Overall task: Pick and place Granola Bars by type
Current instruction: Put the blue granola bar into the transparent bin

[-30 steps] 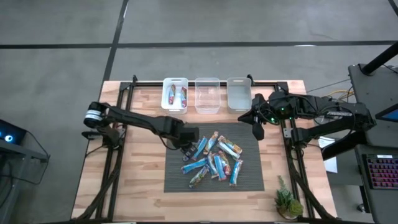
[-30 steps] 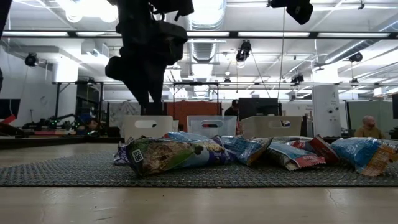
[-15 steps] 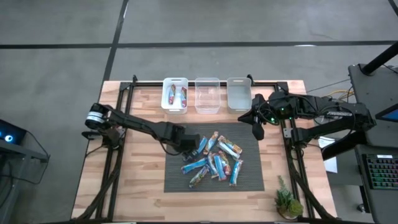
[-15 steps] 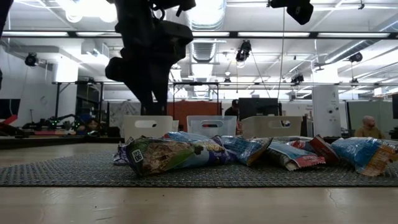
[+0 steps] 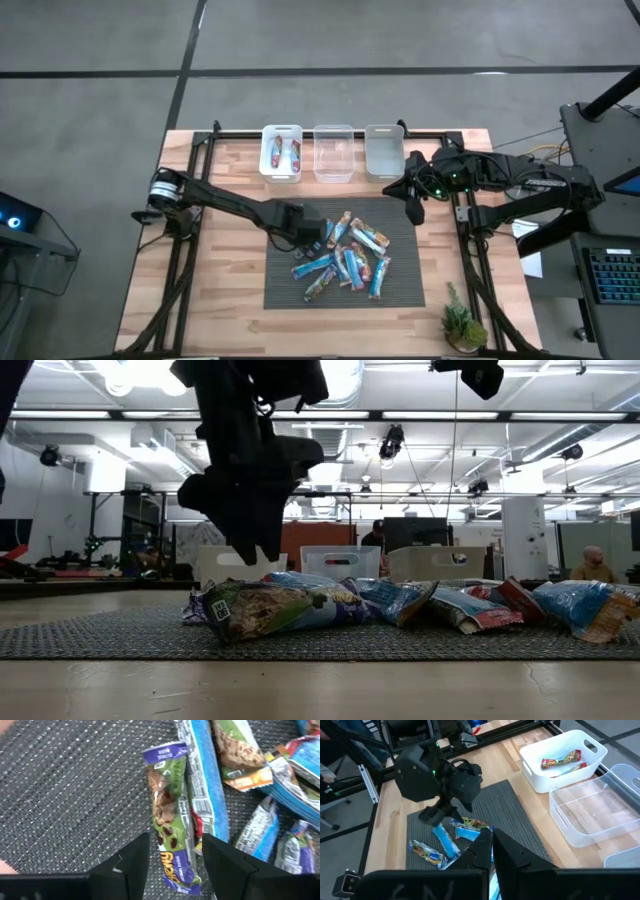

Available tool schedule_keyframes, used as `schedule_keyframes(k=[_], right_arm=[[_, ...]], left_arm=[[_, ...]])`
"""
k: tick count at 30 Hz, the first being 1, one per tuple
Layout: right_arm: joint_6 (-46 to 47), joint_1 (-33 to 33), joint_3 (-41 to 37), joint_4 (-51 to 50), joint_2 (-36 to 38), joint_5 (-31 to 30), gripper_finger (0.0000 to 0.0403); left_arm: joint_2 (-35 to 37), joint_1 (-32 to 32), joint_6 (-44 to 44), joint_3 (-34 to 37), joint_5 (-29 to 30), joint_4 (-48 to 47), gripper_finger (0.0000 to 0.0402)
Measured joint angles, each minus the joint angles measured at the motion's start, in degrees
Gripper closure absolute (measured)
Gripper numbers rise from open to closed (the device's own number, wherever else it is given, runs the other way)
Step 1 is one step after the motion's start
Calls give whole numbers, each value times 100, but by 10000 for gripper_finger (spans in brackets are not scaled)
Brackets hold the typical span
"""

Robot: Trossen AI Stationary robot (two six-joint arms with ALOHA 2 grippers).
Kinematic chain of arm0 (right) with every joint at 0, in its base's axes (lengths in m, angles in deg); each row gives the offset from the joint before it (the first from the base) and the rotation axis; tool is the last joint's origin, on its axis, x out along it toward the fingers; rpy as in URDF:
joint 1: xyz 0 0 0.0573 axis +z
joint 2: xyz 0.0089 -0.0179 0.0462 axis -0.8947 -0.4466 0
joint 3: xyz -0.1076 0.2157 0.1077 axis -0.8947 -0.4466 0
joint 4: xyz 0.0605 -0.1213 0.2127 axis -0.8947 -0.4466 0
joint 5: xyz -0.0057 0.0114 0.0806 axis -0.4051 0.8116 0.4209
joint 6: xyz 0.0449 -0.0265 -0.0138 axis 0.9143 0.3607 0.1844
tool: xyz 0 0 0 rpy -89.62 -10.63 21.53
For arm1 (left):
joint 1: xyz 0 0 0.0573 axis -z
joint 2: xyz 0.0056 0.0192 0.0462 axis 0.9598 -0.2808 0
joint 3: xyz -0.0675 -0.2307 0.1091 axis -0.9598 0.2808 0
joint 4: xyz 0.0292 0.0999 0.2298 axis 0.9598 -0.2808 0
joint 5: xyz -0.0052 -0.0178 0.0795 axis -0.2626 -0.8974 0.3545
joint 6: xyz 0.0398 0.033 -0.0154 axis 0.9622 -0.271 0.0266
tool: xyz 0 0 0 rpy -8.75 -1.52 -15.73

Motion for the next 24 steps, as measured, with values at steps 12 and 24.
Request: schedule_keyframes(k=[12,24], right_arm=[[2,1,0,13,0,0,394],[2,0,0,13,0,0,394]], left_arm=[[-352,-7,-11,-2,102,162,239],[-670,-17,-27,-8,83,295,239]])
